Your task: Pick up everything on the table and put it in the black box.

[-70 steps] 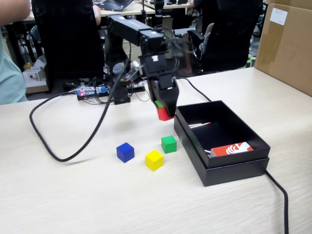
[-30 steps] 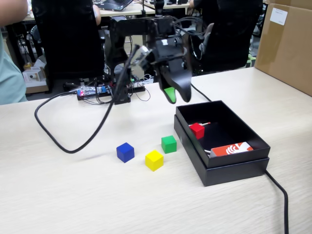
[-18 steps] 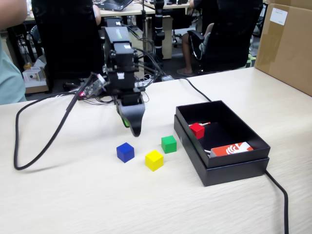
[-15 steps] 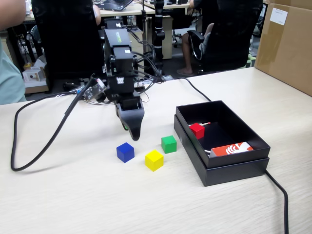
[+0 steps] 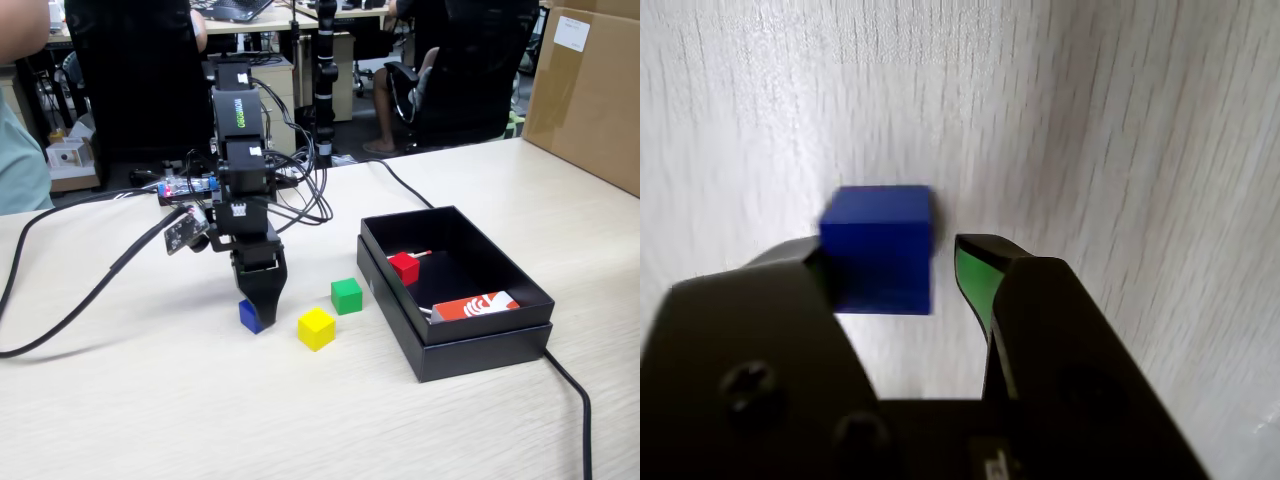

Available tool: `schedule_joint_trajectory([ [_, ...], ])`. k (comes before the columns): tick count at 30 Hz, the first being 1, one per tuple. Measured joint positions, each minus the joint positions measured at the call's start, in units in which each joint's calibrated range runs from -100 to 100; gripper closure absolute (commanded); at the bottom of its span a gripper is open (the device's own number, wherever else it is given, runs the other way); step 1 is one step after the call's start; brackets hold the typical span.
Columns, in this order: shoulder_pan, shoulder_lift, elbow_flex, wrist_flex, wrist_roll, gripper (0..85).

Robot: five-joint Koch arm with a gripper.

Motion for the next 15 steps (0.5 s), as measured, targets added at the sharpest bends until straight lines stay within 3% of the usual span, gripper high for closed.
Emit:
schedule_joint_trajectory([
  [9, 0.0, -5.05, 0.73, 0.08, 1.27, 77.3],
  [12, 2.3, -14.37, 0.82, 0.08, 1.51, 77.3],
  [13, 5.71, -21.49, 0.82, 0.08, 2.2, 77.3],
  [15, 7.57, -23.82, 0.73, 0.0, 2.54, 77.3],
])
